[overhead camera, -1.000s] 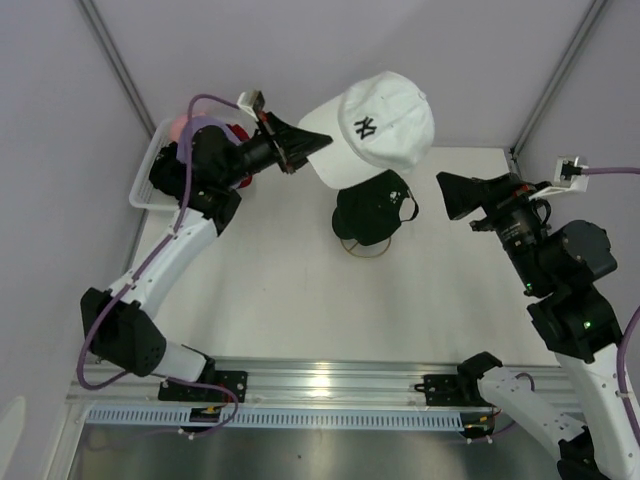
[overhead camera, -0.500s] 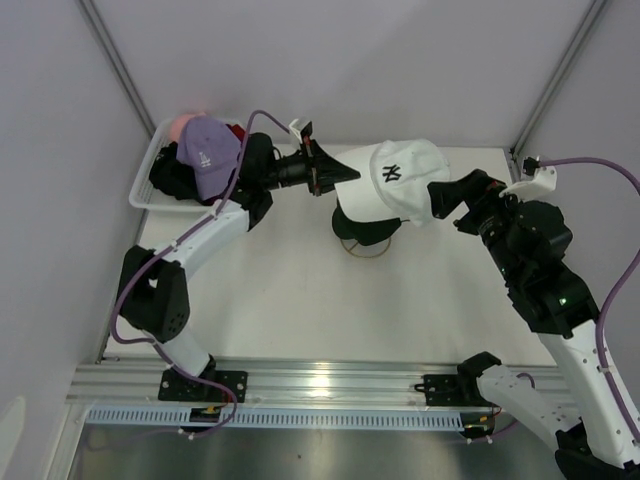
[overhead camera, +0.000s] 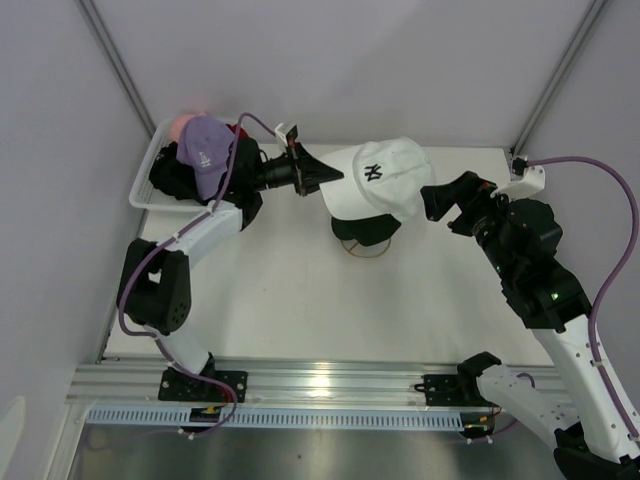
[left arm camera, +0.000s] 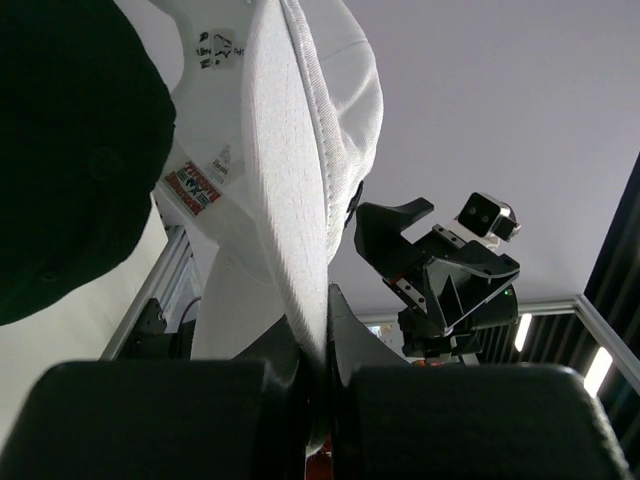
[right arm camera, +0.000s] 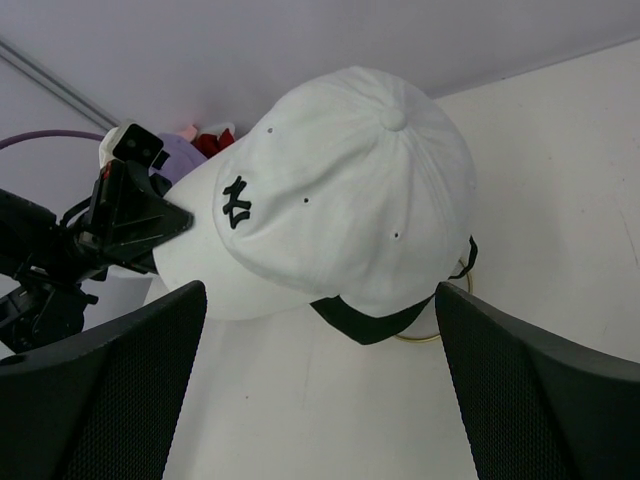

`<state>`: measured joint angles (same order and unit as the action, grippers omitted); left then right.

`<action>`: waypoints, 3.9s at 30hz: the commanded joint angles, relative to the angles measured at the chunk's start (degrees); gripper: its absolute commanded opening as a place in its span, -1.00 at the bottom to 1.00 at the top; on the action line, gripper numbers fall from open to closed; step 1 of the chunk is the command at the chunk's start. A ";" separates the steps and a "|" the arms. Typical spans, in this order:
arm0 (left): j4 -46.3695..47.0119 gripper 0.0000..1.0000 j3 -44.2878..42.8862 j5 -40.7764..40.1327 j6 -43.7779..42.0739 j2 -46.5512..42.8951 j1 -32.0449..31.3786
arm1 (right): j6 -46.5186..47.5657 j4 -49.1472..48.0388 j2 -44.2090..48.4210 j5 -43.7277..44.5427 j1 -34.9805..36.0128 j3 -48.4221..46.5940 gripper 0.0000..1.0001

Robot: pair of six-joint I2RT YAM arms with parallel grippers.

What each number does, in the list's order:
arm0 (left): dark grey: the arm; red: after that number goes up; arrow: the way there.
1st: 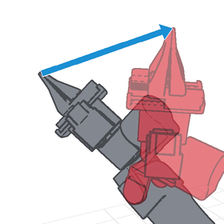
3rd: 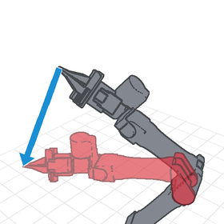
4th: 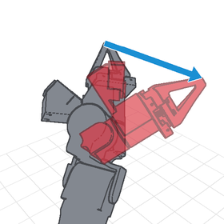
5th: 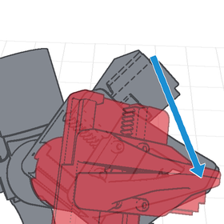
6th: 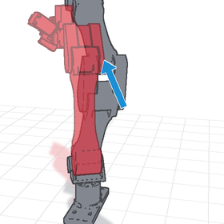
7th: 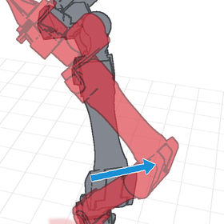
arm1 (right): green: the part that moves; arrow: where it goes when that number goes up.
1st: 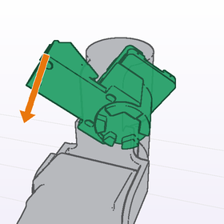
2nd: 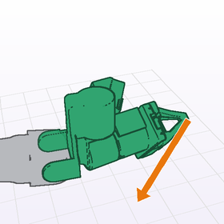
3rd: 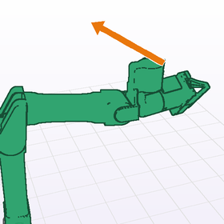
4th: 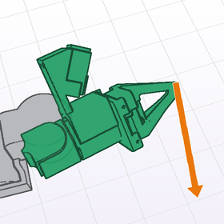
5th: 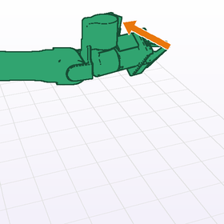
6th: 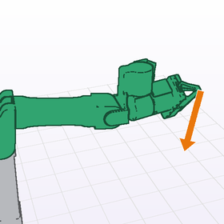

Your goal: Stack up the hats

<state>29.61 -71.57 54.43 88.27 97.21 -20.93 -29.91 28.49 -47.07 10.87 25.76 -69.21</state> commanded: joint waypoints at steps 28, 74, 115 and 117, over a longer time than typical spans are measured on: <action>13.19 -0.99 13.38 6.30 -4.69 13.53 10.11 | -2.08 -2.04 -0.13 -2.26 -0.27 2.94 0.99; -56.20 0.99 -9.18 -21.63 -47.99 2.39 14.25 | 6.09 1.57 -8.03 -4.81 -0.27 -3.03 0.99; -62.14 0.96 -10.61 -39.49 -61.66 -17.76 32.97 | 7.59 -5.80 -25.97 -12.17 -10.38 -6.38 0.99; -56.80 0.90 -6.31 -39.75 -57.88 -17.58 32.62 | 7.41 -8.79 -25.97 -15.00 -10.38 -5.33 0.99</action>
<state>-36.64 -81.21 11.35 23.73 79.44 12.08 -21.43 26.11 -73.52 0.34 15.49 -74.52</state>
